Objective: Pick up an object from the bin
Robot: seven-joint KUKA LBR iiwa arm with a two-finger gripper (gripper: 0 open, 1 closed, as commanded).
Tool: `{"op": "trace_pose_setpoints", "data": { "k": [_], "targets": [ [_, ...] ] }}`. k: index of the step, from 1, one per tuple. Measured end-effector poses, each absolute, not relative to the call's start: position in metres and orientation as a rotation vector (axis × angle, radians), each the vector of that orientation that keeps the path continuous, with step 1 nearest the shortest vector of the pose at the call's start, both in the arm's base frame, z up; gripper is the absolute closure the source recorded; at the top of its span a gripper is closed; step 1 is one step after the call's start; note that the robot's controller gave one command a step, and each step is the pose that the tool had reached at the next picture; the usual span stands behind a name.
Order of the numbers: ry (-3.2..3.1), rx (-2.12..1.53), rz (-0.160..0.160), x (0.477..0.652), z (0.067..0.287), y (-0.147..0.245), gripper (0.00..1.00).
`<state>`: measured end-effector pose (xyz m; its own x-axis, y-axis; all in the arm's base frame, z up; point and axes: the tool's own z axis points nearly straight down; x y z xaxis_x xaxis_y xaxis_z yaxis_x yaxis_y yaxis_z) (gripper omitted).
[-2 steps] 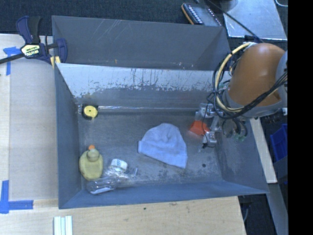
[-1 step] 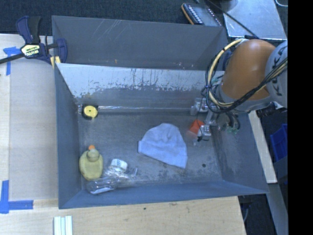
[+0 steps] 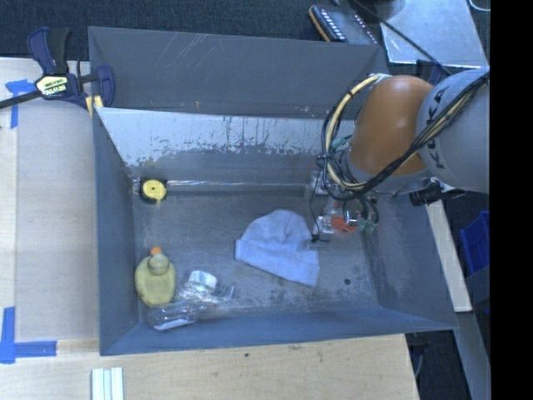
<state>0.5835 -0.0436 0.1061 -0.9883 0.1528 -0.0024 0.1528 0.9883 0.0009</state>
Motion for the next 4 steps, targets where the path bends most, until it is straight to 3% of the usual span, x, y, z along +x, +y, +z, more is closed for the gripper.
{"op": "trace_pose_setpoints", "data": {
  "k": [1,2,3,4],
  "targets": [
    [3.116,0.256,0.0,0.597,0.113,-0.021,0.0],
    [3.125,0.245,0.002,0.624,0.073,0.041,1.0],
    [3.125,0.245,0.001,0.624,0.073,0.041,1.0],
    [3.129,0.237,0.001,0.61,0.15,0.038,1.0]
  ]
}}
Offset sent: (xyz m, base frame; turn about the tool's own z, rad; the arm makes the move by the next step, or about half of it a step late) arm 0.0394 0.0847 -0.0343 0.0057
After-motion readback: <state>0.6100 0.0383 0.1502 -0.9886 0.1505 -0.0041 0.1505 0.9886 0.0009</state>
